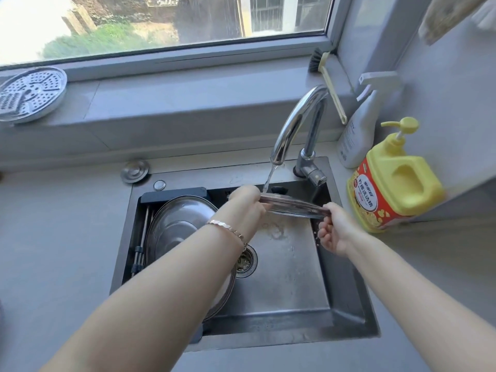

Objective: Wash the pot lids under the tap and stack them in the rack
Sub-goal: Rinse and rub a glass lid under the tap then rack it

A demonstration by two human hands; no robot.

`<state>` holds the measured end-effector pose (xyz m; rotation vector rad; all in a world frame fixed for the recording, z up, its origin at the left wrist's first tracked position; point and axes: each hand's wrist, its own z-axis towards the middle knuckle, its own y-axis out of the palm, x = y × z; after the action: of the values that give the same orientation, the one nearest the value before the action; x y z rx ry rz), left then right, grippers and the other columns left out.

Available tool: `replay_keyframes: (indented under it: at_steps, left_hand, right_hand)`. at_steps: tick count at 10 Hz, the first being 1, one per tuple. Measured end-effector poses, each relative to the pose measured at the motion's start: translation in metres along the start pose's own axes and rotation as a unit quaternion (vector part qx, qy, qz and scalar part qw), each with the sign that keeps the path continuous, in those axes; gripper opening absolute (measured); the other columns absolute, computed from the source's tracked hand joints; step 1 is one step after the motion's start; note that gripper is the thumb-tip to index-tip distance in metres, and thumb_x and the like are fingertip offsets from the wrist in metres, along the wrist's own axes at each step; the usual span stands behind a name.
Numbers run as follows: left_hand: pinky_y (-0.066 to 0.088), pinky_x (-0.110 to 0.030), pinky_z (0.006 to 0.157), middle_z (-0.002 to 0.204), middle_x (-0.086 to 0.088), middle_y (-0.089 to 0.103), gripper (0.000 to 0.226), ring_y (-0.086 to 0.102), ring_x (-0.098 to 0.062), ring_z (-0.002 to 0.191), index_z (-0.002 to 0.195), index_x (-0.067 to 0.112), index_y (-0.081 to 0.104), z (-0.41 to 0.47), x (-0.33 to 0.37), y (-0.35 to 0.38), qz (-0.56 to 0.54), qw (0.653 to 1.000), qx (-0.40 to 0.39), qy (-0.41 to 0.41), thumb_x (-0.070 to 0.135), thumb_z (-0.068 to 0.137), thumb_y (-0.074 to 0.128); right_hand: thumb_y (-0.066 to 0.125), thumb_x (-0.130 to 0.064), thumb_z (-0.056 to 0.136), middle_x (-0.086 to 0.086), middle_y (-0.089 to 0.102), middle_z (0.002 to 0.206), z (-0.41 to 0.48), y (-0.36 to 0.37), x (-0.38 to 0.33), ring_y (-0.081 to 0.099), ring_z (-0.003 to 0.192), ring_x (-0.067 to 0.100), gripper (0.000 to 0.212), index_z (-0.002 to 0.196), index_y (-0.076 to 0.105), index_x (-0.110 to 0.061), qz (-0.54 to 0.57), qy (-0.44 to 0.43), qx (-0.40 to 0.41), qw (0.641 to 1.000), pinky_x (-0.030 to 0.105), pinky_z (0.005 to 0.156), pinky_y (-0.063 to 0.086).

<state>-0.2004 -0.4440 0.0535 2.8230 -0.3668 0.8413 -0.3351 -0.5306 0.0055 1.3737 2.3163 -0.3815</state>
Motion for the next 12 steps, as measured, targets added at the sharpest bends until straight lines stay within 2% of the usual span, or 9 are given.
replay_keyframes:
  at_steps: [1, 2, 3, 4, 6, 7, 9, 10, 12]
  left_hand:
    - [0.053, -0.04, 0.085, 0.125, -0.023, 0.054, 0.025, 0.063, -0.038, 0.099, 0.109, -0.005, 0.045, 0.023, 0.001, 0.005, -0.084, 0.995, -0.019, -0.051, 0.003, 0.1, 0.024]
    - [0.052, -0.037, 0.037, 0.088, -0.029, 0.056, 0.025, 0.061, -0.033, 0.04, 0.112, -0.01, 0.039, 0.019, 0.001, 0.003, -0.045, 0.999, -0.007, -0.013, 0.006, 0.101, 0.022]
    - [0.052, -0.035, 0.037, 0.094, -0.029, 0.057, 0.023, 0.059, -0.031, 0.057, 0.106, -0.007, 0.041, -0.007, 0.002, -0.015, -0.013, 0.999, -0.046, 0.021, 0.013, 0.102, 0.029]
    - [0.054, -0.03, 0.042, 0.09, -0.026, 0.06, 0.024, 0.062, -0.028, 0.063, 0.092, -0.004, 0.042, -0.02, 0.002, -0.044, 0.049, 0.992, -0.057, 0.099, 0.016, 0.101, 0.033]
    - [0.058, -0.03, 0.049, 0.084, -0.026, 0.067, 0.027, 0.07, -0.027, 0.061, 0.091, -0.002, 0.045, -0.042, 0.01, -0.091, 0.13, 0.976, -0.09, 0.147, 0.022, 0.101, 0.036]
    - [0.056, -0.029, 0.046, 0.081, -0.026, 0.067, 0.025, 0.069, -0.025, 0.055, 0.089, 0.0, 0.045, -0.052, 0.009, -0.1, 0.151, 0.97, -0.104, 0.157, 0.021, 0.1, 0.038]
    - [0.054, -0.027, 0.041, 0.074, -0.024, 0.068, 0.024, 0.069, -0.025, 0.053, 0.087, 0.0, 0.046, -0.05, 0.008, -0.118, 0.115, 0.97, -0.091, 0.194, 0.02, 0.099, 0.041]
    - [0.054, -0.026, 0.041, 0.07, -0.021, 0.071, 0.028, 0.07, -0.026, 0.056, 0.101, -0.005, 0.049, -0.045, 0.009, -0.128, 0.089, 0.974, -0.109, 0.18, 0.021, 0.099, 0.041]
    - [0.055, -0.026, 0.041, 0.065, -0.019, 0.07, 0.03, 0.069, -0.024, 0.053, 0.078, 0.0, 0.049, -0.041, 0.013, -0.129, 0.049, 0.977, -0.143, 0.149, 0.019, 0.099, 0.039]
  right_hand:
    - [0.046, -0.033, 0.088, -0.005, 0.04, 0.032, -0.002, -0.004, 0.0, 0.038, 0.025, 0.007, 0.034, 0.06, 0.034, -0.018, 0.01, -0.001, 0.006, 1.0, 0.009, 0.029, 0.029]
    - [0.047, -0.032, 0.087, -0.002, 0.043, 0.041, -0.008, -0.009, -0.002, 0.041, 0.033, 0.01, 0.033, 0.06, 0.038, -0.017, -0.043, -0.014, 0.016, 0.999, 0.012, 0.03, 0.031]
    - [0.049, -0.034, 0.086, 0.002, 0.047, 0.052, -0.013, -0.01, 0.003, 0.043, 0.042, 0.015, 0.032, 0.061, 0.044, -0.014, -0.244, -0.05, 0.007, 0.968, 0.015, 0.039, 0.034]
    - [0.043, -0.043, 0.091, 0.004, 0.056, 0.066, -0.009, 0.001, 0.009, 0.056, 0.062, 0.023, 0.036, 0.07, 0.048, -0.014, -0.439, -0.216, 0.057, 0.87, 0.028, 0.059, 0.045]
    - [0.038, -0.04, 0.096, 0.001, 0.053, 0.099, -0.015, 0.065, 0.0, 0.056, 0.092, 0.019, 0.04, 0.132, 0.038, -0.024, -0.426, -0.44, -0.097, 0.785, 0.036, 0.086, 0.044]
    - [0.036, -0.023, 0.095, 0.006, 0.058, 0.095, -0.015, 0.092, 0.003, 0.056, 0.092, 0.029, 0.018, 0.092, 0.052, -0.015, -0.511, -0.508, -0.055, 0.692, 0.037, 0.074, 0.042]
    - [0.041, -0.035, 0.09, 0.01, 0.06, 0.08, -0.024, 0.116, 0.001, 0.049, 0.076, 0.027, 0.032, 0.068, 0.046, -0.012, -0.476, -0.328, -0.018, 0.816, 0.03, 0.061, 0.034]
    - [0.062, -0.051, 0.08, -0.003, 0.043, 0.051, -0.027, 0.104, -0.004, 0.041, 0.039, 0.015, 0.044, 0.061, 0.042, -0.018, -0.342, -0.261, -0.145, 0.891, 0.021, 0.039, 0.029]
    - [0.057, -0.014, 0.089, 0.006, 0.065, 0.071, -0.02, 0.072, -0.012, 0.059, 0.041, 0.006, 0.004, 0.091, 0.06, -0.012, -0.135, -0.173, -0.298, 0.929, 0.012, 0.037, 0.045]
